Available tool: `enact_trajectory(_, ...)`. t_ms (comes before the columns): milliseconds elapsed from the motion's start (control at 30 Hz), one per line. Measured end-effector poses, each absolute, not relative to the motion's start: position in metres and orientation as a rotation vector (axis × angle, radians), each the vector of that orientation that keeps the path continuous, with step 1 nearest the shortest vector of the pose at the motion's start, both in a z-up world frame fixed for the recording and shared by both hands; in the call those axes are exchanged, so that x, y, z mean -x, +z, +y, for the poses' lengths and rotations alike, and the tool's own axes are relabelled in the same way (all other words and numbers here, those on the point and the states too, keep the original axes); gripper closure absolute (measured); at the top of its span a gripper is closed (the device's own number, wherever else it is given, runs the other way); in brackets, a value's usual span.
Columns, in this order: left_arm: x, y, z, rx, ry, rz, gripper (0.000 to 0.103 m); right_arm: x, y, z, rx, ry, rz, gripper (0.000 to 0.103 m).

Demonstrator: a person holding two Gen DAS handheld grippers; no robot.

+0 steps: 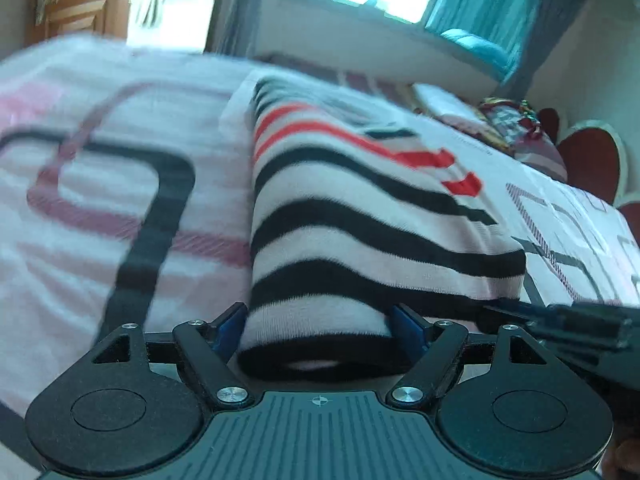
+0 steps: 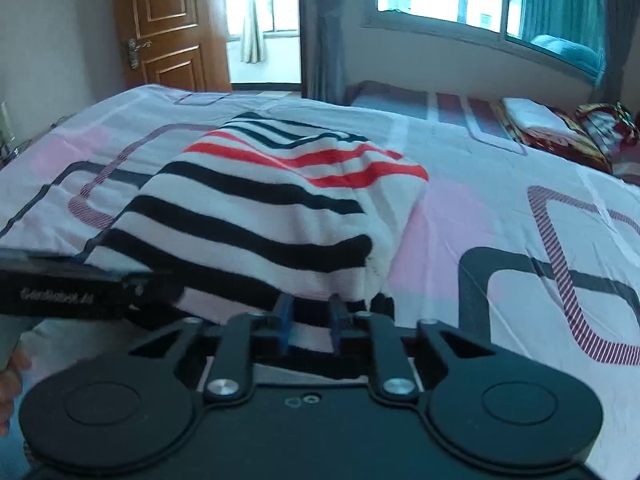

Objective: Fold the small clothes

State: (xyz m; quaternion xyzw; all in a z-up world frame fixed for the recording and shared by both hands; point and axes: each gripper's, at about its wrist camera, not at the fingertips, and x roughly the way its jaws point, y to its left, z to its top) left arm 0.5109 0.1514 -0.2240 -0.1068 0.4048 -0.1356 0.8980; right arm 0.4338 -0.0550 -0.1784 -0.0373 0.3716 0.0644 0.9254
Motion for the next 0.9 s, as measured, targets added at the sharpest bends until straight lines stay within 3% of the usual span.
enact_trajectory(133, -0.505, -0.217, 0.147, 0.210, -0.237, 0.844, 0.024, -0.437, -0.184, -0.058, 0.050, 0.144, 0.800, 0.083)
enact_trajectory(167, -0.501, -0.212, 0.147, 0.213, -0.218, 0.843, 0.018, -0.436, -0.181, -0.059, 0.032, 0.156, 0.802, 0.081)
enact_trajectory(200, -0.496, -0.207, 0.146, 0.220, -0.191, 0.840, 0.004, -0.434, -0.176, -0.062, -0.003, 0.174, 0.801, 0.075)
enact_trajectory(233, -0.489, -0.200, 0.146, 0.232, -0.163, 0.831, 0.000, -0.431, -0.172, -0.065, -0.043, 0.195, 0.796, 0.068)
enact_trajectory(367, -0.463, -0.173, 0.138, 0.189, -0.138, 0.801, 0.000, -0.403, -0.149, -0.080, -0.168, 0.233, 0.757, 0.057)
enact_trajectory(467, -0.438, -0.152, 0.132, 0.141, -0.116, 0.809, 0.000, -0.378, -0.132, -0.087, -0.190, 0.250, 0.728, 0.038)
enact_trajectory(567, -0.413, -0.136, 0.126, 0.108, -0.049, 0.833, 0.000, -0.351, -0.114, -0.093, -0.187, 0.262, 0.700, 0.033)
enact_trajectory(800, -0.334, -0.081, 0.115, 0.033, 0.082, 0.698, 0.000, -0.293, -0.080, -0.104, -0.229, 0.296, 0.702, 0.010)
enact_trajectory(900, -0.308, -0.057, 0.113, 0.021, -0.024, 0.689, 0.000, -0.269, -0.066, -0.108, -0.233, 0.297, 0.687, 0.008)
